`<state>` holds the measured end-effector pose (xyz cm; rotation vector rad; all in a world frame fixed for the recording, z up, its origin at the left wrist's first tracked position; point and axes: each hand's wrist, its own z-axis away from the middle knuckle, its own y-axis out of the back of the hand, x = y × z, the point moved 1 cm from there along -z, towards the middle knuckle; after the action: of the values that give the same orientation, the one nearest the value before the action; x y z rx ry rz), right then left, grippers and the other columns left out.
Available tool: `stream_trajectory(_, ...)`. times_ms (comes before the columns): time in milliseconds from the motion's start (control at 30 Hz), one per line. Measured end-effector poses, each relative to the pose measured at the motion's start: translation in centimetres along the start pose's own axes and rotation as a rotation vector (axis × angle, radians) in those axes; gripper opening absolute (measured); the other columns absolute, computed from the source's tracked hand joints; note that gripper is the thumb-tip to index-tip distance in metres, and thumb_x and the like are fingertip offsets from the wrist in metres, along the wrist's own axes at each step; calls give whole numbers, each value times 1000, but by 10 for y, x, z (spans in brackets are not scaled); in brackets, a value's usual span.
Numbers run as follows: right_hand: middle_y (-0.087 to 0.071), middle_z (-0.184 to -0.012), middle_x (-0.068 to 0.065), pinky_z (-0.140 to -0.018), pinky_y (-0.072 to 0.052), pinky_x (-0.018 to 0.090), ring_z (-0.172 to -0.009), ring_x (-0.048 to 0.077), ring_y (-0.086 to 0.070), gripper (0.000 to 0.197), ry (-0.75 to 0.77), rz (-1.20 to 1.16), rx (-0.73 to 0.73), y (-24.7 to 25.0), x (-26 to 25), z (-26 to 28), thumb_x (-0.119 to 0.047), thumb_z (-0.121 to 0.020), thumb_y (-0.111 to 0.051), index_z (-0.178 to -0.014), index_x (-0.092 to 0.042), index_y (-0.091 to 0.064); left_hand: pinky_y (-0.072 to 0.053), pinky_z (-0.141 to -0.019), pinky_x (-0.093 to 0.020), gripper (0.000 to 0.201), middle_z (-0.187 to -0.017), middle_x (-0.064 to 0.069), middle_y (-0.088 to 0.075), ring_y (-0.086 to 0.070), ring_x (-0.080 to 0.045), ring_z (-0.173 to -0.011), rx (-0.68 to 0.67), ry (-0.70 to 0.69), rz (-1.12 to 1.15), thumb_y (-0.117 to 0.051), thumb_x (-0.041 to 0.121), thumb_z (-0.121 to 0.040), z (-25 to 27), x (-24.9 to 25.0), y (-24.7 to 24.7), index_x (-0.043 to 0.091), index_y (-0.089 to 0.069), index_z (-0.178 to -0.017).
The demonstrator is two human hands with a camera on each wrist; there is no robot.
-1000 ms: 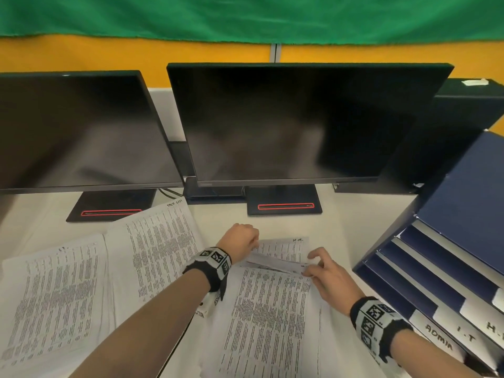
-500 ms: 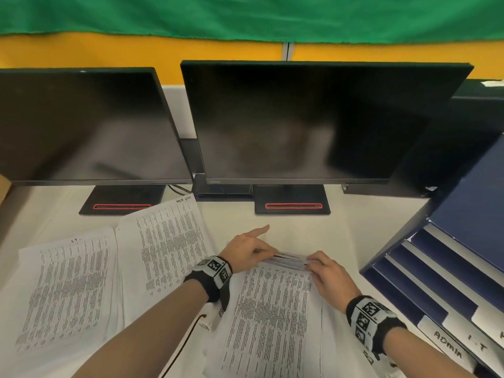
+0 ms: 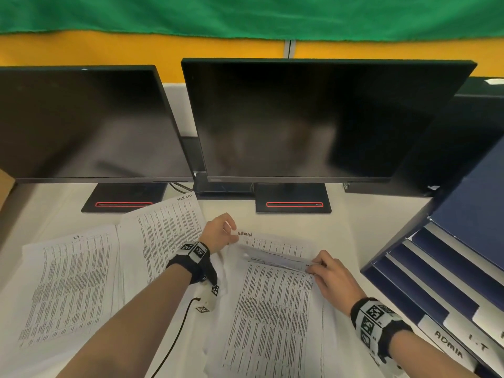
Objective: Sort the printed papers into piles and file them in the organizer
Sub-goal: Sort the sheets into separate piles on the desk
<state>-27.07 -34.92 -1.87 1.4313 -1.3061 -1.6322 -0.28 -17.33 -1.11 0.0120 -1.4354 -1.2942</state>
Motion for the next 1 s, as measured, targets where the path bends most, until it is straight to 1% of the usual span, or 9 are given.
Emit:
stream_trajectory(100,-58,-89,3,-55,-49,23,-65,19,-56,20,4,-7,0,0,0,0,-1,-72,-73,-85,-16,-71,-41,-54,-16,24,-71,3,-55,-54,-10,-60,22,-17,10,-72,13,-80,0,2,-1,18,-53,-93)
stream_trajectory(300,-57,-91,3,-61,-43,22,-69,22,-56,18,-19,-30,-24,-2,2,-1,-1,-77,-68,-88,-15,-70,-49,-62,-16,14,-88,-5,-65,-63,-13,-67,-22,-2,-31,-66,16,-85,-2,5,-2,13,-67,-99)
stream_trajectory(400,-58,-95,4,-66,-41,24,-73,25,-58,17,-42,-36,-50,2,5,-4,-3,-83,-61,-94,-12,-69,-52,-71,-28,6,-93,-9,-64,-61,-19,-74,-2,-71,-68,-56,20,-92,-1,20,0,18,-62,-93)
stream_trajectory(500,-57,-98,1,-74,-46,26,-81,22,-59,20,-64,-50,-107,9,11,-11,-4,-86,-53,-100,-11,-67,-51,-76,-39,12,-89,-7,-64,-60,-23,-79,110,-165,-65,-41,27,-98,3,46,6,19,-50,-97)
stream_trajectory(700,-47,-93,-3,-78,-44,27,-90,21,-58,26,-147,-43,-280,12,21,-21,-6,-88,-44,-106,-14,-61,-48,-59,-27,9,-76,15,-56,-56,-3,-67,461,-470,90,-40,24,-99,30,112,56,25,-49,-97)
stream_trajectory(767,-45,-93,-3,-79,-42,24,-94,21,-57,29,-172,-51,-301,12,23,-25,-5,-88,-43,-109,-13,-60,-53,-58,-31,8,-80,11,-58,-61,-8,-69,570,-561,118,-44,21,-99,40,128,81,25,-51,-98)
stream_trajectory(833,-42,-95,-3,-79,-38,23,-97,23,-56,31,-202,-52,-314,13,24,-29,-4,-88,-42,-114,-11,-58,-54,-61,-27,9,-84,8,-60,-62,-7,-73,650,-628,183,-46,19,-98,50,139,107,18,-55,-100)
stream_trajectory(900,-42,-98,-1,-82,-37,24,-101,25,-54,32,-243,-59,-346,13,23,-32,-5,-89,-41,-118,-9,-56,-50,-66,-20,11,-85,12,-56,-58,0,-76,726,-651,266,-44,17,-97,51,141,132,15,-55,-99)
stream_trajectory(1000,-44,-112,7,-92,-36,25,-109,25,-50,34,-287,-77,-364,12,25,-35,-8,-91,-43,-123,-5,-52,-45,-73,-24,15,-88,8,-54,-54,-7,-82,771,-560,421,-42,17,-97,41,124,161,27,-52,-89)
